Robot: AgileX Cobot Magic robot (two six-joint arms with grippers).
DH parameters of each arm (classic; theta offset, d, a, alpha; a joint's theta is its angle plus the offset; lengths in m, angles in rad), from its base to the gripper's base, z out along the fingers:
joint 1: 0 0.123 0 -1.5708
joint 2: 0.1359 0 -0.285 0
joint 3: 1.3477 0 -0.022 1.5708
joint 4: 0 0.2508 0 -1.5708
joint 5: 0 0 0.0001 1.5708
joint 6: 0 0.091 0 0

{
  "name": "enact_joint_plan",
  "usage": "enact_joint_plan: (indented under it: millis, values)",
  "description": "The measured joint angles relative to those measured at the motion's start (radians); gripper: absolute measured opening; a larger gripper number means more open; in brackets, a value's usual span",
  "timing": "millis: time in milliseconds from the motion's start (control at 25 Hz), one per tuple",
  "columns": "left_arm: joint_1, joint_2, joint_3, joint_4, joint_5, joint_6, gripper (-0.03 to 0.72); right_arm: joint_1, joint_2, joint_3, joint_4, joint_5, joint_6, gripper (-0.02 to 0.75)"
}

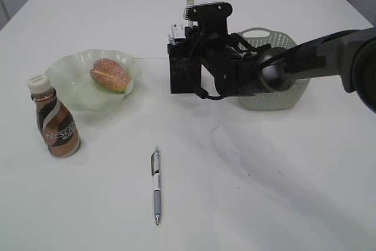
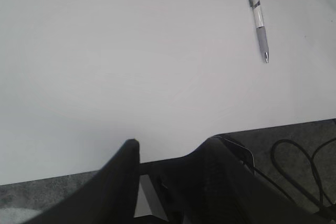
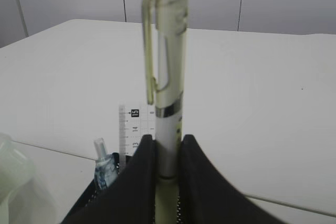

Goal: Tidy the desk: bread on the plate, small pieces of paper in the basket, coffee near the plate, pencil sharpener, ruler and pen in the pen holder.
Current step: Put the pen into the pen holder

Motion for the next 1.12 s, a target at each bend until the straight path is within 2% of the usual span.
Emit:
enact_joint_plan:
  millis: [200, 320, 560, 800, 960, 1120]
  values:
    - [0.000, 0.000, 0.000, 0.000, 0.000, 0.000, 0.307, 0.000, 0.004, -0.009, 0.000, 0.025, -0.029, 0.079]
    - [0.000, 0.000, 0.000, 0.000, 0.000, 0.000, 0.307, 0.000, 0.004, -0.010, 0.000, 0.035, -0.038, 0.120]
    - [0.000, 0.000, 0.000, 0.002, 0.000, 0.000, 0.307, 0.000, 0.004, -0.010, 0.000, 0.041, -0.041, 0.266]
    - [0.000, 0.000, 0.000, 0.010, 0.000, 0.000, 0.307, 0.000, 0.002, -0.016, -0.004, 0.067, -0.043, 0.303]
    - [0.000, 0.000, 0.000, 0.010, -0.008, 0.000, 0.308, 0.000, -0.056, -0.016, -0.004, 0.218, -0.043, 0.303]
    - [0.000, 0.000, 0.000, 0.000, -0.014, 0.000, 0.333, 0.000, -0.165, -0.016, 0.016, 0.476, -0.043, 0.303]
